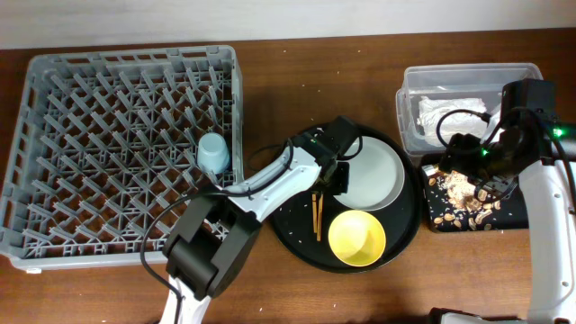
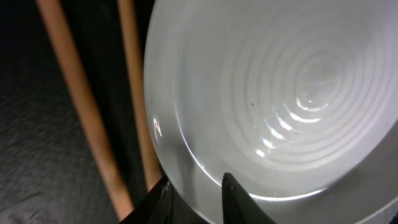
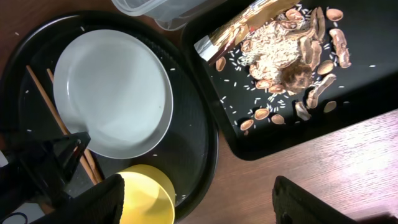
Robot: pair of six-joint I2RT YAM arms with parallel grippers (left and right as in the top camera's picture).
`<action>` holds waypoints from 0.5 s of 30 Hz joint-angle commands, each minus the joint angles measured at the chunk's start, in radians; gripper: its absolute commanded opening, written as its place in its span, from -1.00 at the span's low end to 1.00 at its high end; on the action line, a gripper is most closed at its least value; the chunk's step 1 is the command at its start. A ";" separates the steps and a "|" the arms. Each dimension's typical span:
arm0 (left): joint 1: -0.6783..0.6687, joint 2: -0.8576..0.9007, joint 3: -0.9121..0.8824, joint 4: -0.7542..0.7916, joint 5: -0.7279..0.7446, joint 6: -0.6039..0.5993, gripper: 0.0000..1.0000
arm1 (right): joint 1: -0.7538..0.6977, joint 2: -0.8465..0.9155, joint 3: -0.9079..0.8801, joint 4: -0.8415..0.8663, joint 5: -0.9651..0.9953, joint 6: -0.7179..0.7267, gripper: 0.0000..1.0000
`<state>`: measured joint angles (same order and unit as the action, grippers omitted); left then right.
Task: Sort waste into correct bins and load items into the dishwasher rack
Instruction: 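Grasp the white plate rim with the left gripper and lift it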
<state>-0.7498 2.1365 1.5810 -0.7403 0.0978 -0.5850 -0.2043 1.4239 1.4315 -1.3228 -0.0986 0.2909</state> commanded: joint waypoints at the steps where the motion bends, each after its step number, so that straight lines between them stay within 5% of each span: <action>1: 0.000 0.045 -0.002 0.022 0.052 -0.010 -0.50 | -0.006 -0.013 0.009 0.002 0.032 0.002 0.55; 7: 0.006 0.046 -0.002 0.042 0.053 -0.009 -0.99 | -0.006 -0.013 0.009 0.003 0.032 0.002 0.56; 15: 0.082 0.043 0.116 0.043 0.055 0.045 -0.99 | -0.006 -0.013 0.009 0.002 0.032 -0.010 0.56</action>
<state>-0.7044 2.1708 1.6199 -0.6937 0.1528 -0.5911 -0.2043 1.4239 1.4315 -1.3209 -0.0837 0.2882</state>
